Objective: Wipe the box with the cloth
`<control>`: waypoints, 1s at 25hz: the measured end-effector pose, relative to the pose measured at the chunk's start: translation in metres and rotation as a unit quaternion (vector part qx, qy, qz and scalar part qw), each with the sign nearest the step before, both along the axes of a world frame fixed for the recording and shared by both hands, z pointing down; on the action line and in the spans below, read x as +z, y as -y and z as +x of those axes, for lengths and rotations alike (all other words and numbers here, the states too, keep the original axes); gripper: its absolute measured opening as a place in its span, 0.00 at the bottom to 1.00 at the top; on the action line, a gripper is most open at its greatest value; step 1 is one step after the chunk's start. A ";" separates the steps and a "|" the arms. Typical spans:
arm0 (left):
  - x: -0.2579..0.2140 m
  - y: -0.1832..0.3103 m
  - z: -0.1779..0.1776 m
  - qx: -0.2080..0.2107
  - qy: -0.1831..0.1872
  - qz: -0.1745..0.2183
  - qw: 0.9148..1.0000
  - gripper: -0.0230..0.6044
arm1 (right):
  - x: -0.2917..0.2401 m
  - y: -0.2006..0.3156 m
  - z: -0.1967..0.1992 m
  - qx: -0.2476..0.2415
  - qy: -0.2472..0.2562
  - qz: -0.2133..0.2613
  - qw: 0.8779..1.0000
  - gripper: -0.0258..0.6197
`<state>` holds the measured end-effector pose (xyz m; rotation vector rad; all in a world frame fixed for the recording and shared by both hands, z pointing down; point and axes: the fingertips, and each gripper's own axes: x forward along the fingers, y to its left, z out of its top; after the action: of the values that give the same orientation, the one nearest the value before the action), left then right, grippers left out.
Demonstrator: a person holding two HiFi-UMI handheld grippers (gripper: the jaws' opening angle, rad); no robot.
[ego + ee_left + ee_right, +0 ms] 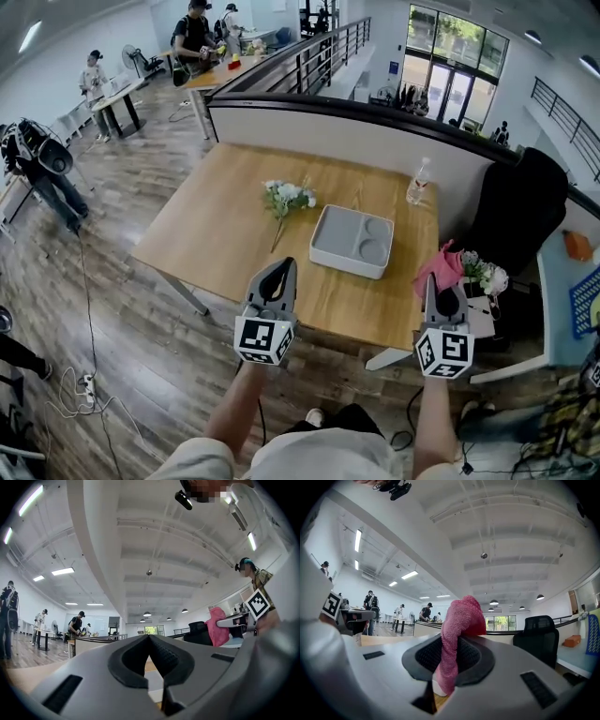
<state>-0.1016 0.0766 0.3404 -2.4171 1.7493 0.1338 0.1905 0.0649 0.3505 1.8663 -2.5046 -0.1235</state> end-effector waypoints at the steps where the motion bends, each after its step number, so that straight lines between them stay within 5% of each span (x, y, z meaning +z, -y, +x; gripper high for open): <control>1: 0.002 0.005 0.002 0.003 -0.001 -0.001 1.000 0.06 | 0.001 0.002 0.001 0.002 -0.001 0.001 1.000 0.14; 25: -0.012 0.166 0.070 0.025 0.006 0.006 1.000 0.06 | 0.006 0.152 0.056 0.004 0.010 0.002 1.000 0.14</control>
<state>-0.0317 -0.0896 0.3282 -2.4475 1.6789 0.1346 0.2468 -0.0875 0.3563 1.8885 -2.5110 -0.1092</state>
